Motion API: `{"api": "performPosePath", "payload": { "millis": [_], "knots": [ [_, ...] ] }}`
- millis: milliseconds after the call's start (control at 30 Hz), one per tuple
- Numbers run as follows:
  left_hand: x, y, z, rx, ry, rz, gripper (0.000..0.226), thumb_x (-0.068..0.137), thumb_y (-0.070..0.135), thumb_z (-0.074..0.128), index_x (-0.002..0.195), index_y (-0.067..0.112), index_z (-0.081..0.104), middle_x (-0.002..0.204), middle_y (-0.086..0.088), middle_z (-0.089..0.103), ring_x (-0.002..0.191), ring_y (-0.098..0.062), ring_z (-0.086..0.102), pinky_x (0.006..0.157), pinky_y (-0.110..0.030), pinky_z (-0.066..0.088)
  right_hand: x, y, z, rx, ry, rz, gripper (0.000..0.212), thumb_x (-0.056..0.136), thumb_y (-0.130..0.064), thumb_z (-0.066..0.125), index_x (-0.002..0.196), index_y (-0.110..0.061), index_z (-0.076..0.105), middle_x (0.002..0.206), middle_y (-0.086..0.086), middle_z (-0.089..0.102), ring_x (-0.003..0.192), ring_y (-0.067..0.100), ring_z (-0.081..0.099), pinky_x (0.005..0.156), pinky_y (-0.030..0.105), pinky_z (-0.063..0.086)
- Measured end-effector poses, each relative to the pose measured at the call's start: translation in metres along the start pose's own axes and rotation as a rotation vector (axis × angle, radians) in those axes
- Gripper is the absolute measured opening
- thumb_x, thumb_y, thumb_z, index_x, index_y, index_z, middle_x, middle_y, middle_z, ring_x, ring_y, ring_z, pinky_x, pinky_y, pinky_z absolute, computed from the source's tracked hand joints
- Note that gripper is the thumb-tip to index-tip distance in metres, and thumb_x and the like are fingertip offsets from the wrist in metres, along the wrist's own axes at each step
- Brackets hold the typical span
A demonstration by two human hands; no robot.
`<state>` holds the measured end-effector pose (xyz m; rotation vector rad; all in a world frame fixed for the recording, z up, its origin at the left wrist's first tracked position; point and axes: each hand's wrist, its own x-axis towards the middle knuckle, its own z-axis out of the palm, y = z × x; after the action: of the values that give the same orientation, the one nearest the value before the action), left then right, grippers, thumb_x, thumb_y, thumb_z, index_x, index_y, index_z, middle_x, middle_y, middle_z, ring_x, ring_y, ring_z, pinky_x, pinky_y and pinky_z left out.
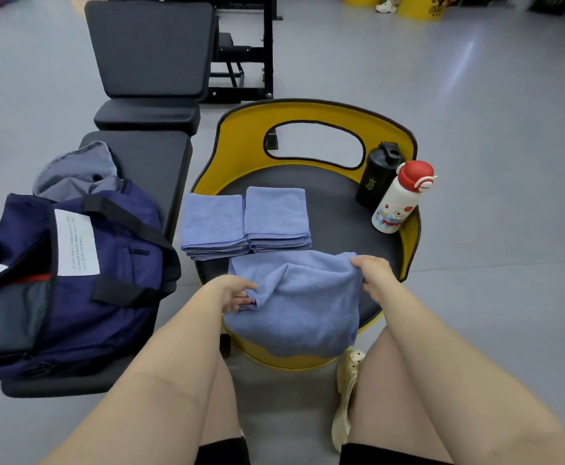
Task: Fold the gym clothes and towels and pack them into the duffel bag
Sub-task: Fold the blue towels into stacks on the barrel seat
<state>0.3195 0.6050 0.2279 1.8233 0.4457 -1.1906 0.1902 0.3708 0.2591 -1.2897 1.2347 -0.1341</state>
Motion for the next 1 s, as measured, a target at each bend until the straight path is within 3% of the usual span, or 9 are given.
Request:
{"api": "performPosePath", "payload": {
  "millis": [67,133,233,333,400,500,667,767,1000],
  "knots": [
    [0.000,0.002,0.000,-0.009,0.006,0.009,0.009,0.090,0.018,0.063,0.088,0.009,0.060,0.080,0.001,0.055,0.070,-0.009,0.051,0.063,-0.022,0.035,-0.008,0.000,-0.001,0.000,-0.005,-0.025,0.026,0.091,-0.007,0.058,0.116,-0.007,0.063,0.112,0.010,0.059,0.104,0.029,0.055,0.088,0.035,0.046],
    [0.001,0.007,-0.001,-0.089,0.028,0.053,0.020,0.092,0.019,0.061,0.074,0.010,0.057,0.074,-0.001,0.053,0.066,-0.013,0.049,0.064,-0.025,0.040,-0.013,0.002,-0.002,-0.020,-0.002,-0.073,0.024,0.090,-0.009,0.059,0.113,-0.008,0.065,0.108,0.009,0.059,0.098,0.026,0.053,0.089,0.035,0.047],
    [0.002,0.014,-0.006,-0.203,0.125,0.164,0.020,0.088,0.020,0.065,0.094,0.001,0.065,0.091,-0.013,0.064,0.087,-0.026,0.061,0.090,-0.037,0.051,-0.015,0.004,-0.006,-0.072,0.056,-0.175,0.019,0.092,-0.013,0.059,0.109,-0.010,0.067,0.105,0.005,0.060,0.099,0.022,0.053,0.088,0.034,0.047],
    [-0.002,0.016,-0.012,-0.293,0.264,0.349,0.019,0.087,0.020,0.066,0.103,0.010,0.067,0.111,-0.011,0.065,0.105,-0.029,0.060,0.095,-0.040,0.049,-0.017,0.003,-0.013,-0.074,0.115,-0.270,0.014,0.092,-0.016,0.060,0.103,-0.012,0.068,0.104,0.004,0.063,0.095,0.021,0.053,0.089,0.035,0.048],
    [-0.022,0.014,-0.014,-0.309,0.301,0.446,0.011,0.090,0.024,0.063,0.085,0.015,0.064,0.092,-0.006,0.063,0.089,-0.024,0.056,0.081,-0.031,0.049,-0.017,0.002,-0.016,-0.043,0.124,-0.304,0.015,0.091,-0.017,0.062,0.103,-0.012,0.069,0.102,0.004,0.064,0.098,0.022,0.057,0.093,0.038,0.049],
    [-0.039,0.012,-0.022,-0.324,0.357,0.564,0.031,0.092,0.024,0.060,0.064,0.016,0.052,0.066,0.000,0.045,0.061,-0.014,0.038,0.052,-0.021,0.035,-0.020,0.000,-0.019,0.072,0.090,-0.339,0.007,0.089,-0.018,0.065,0.096,-0.016,0.067,0.099,0.002,0.064,0.105,0.025,0.060,0.098,0.042,0.049],
    [-0.056,0.004,-0.037,-0.458,0.284,0.626,0.013,0.091,0.027,0.063,0.091,0.014,0.066,0.094,-0.002,0.059,0.088,-0.017,0.052,0.074,-0.029,0.043,-0.028,-0.004,-0.023,0.224,0.103,-0.405,0.018,0.092,-0.017,0.063,0.109,-0.013,0.067,0.108,0.002,0.063,0.110,0.023,0.058,0.101,0.041,0.047],
    [-0.064,0.002,-0.036,-0.425,0.176,0.668,0.029,0.092,0.012,0.060,0.121,0.006,0.059,0.116,-0.005,0.059,0.107,-0.017,0.053,0.076,-0.022,0.045,-0.028,-0.005,-0.028,0.224,0.105,-0.420,0.021,0.092,-0.017,0.063,0.111,-0.010,0.066,0.112,0.005,0.063,0.113,0.025,0.057,0.102,0.043,0.046],
    [-0.065,0.002,-0.039,-0.373,0.311,0.741,0.040,0.086,0.006,0.066,0.124,-0.002,0.056,0.118,-0.011,0.060,0.108,-0.021,0.057,0.092,-0.031,0.048,-0.019,-0.006,-0.034,0.163,0.061,-0.452,0.027,0.090,-0.009,0.064,0.117,-0.012,0.065,0.121,0.007,0.062,0.116,0.026,0.056,0.103,0.044,0.046]
  ]
}}
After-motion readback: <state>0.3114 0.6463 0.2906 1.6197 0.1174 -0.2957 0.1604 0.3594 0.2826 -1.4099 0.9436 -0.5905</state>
